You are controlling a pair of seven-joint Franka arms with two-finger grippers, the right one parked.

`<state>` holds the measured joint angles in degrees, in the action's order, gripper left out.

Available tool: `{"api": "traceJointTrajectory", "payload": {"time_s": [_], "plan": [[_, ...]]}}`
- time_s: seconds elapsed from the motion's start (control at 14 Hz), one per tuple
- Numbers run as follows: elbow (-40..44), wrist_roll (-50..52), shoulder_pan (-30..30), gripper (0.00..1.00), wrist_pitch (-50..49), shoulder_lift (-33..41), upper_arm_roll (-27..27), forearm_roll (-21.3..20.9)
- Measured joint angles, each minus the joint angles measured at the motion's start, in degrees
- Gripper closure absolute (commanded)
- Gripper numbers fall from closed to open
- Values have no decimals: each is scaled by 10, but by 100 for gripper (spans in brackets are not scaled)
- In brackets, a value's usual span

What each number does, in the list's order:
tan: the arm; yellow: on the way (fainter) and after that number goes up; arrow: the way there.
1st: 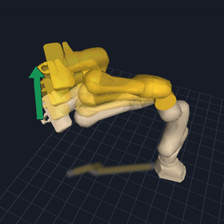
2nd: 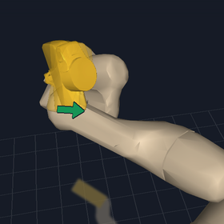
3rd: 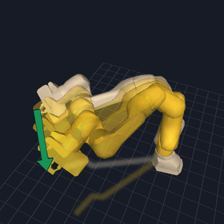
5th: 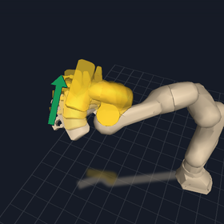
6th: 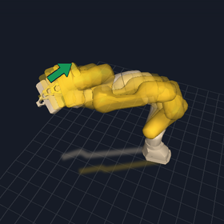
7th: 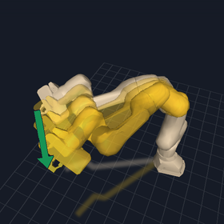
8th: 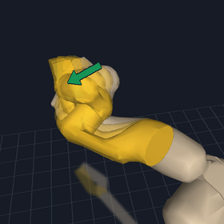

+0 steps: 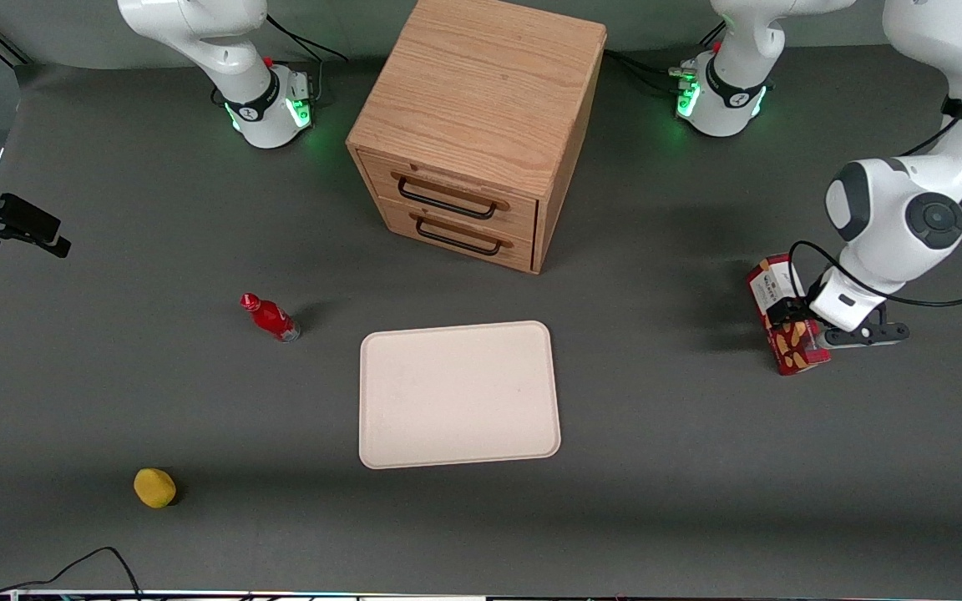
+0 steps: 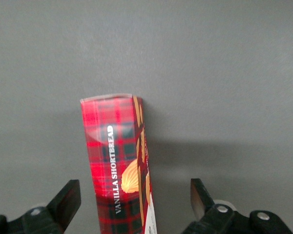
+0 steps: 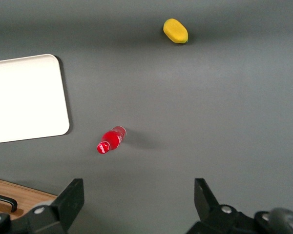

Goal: Place red cookie box on tray
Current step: 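Close the left gripper on the end of the shortbread box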

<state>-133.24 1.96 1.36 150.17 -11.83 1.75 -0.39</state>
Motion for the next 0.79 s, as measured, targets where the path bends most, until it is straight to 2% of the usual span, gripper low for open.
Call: {"api": "traceJointTrajectory", "payload": {"time_s": [0.07,0.14,0.21,0.36,0.43,0.57,0.79], "plan": [[-14,0,0,5,23,-2,1,0],[-27,0,0,13,43,-4,2,0],[-36,0,1,31,57,-6,3,0],[-46,0,1,75,71,-8,4,0],[-47,0,1,89,73,-9,4,0],[-49,0,1,99,74,-9,4,0],[-49,0,1,100,73,-8,4,0]]}}
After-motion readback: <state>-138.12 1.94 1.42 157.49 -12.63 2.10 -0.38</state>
